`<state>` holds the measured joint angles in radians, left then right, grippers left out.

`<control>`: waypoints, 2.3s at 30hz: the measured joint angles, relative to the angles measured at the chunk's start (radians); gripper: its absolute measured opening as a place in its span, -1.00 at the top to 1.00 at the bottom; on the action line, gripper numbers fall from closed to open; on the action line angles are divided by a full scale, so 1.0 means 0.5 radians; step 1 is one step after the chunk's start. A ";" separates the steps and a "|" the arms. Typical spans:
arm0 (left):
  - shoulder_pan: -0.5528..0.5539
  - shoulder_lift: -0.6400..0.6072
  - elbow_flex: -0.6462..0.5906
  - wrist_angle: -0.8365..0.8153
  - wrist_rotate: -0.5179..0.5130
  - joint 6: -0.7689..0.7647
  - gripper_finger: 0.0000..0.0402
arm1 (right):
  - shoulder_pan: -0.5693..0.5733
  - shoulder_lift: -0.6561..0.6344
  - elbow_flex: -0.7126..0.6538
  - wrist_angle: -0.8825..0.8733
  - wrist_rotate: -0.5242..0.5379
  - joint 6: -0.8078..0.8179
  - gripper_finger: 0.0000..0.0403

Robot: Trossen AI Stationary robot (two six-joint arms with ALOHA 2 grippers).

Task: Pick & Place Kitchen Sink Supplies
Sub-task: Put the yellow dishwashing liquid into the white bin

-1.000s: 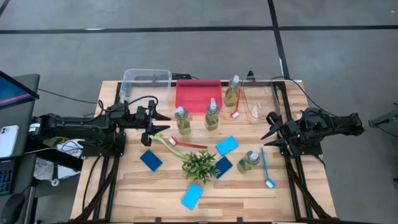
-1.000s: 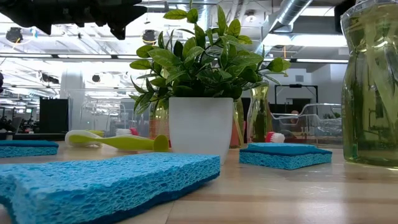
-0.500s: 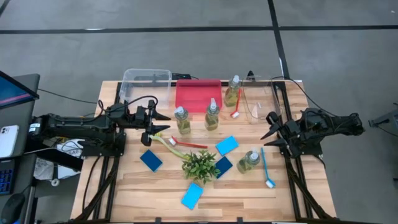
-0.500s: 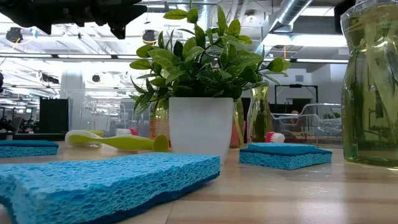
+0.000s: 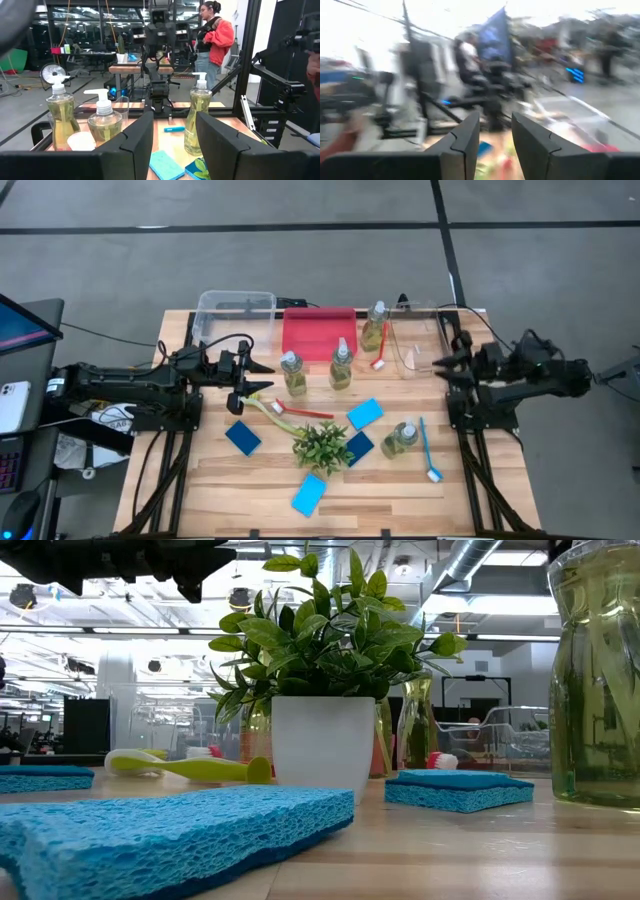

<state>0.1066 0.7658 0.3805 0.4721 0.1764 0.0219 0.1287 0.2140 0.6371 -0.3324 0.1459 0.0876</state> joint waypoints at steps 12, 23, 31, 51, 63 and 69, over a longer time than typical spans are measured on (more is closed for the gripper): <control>0.000 0.000 0.000 0.001 0.000 -0.001 0.25 | 0.004 0.433 0.479 -1.300 0.063 0.698 0.46; 0.000 0.000 0.000 0.001 0.000 -0.008 0.25 | 0.005 0.597 0.413 -1.296 -0.100 0.822 0.46; 0.000 0.000 0.000 0.001 0.000 -0.008 0.25 | 0.004 0.606 0.413 -1.297 -0.140 0.822 0.46; 0.004 -0.321 -0.002 -0.608 0.001 -0.001 0.25 | 0.004 0.606 0.413 -1.298 -0.137 0.822 0.46; 0.004 -0.562 -0.203 -0.799 0.000 -0.003 0.25 | 0.004 0.606 0.413 -1.300 -0.136 0.819 0.46; 0.046 -0.566 -0.346 -0.626 0.002 -0.123 0.25 | 0.004 0.606 0.413 -1.300 -0.136 0.820 0.46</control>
<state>0.1297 0.4827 0.2077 0.1589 0.1773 -0.0394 0.1307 0.5171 0.8436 -0.9825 0.0780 0.4976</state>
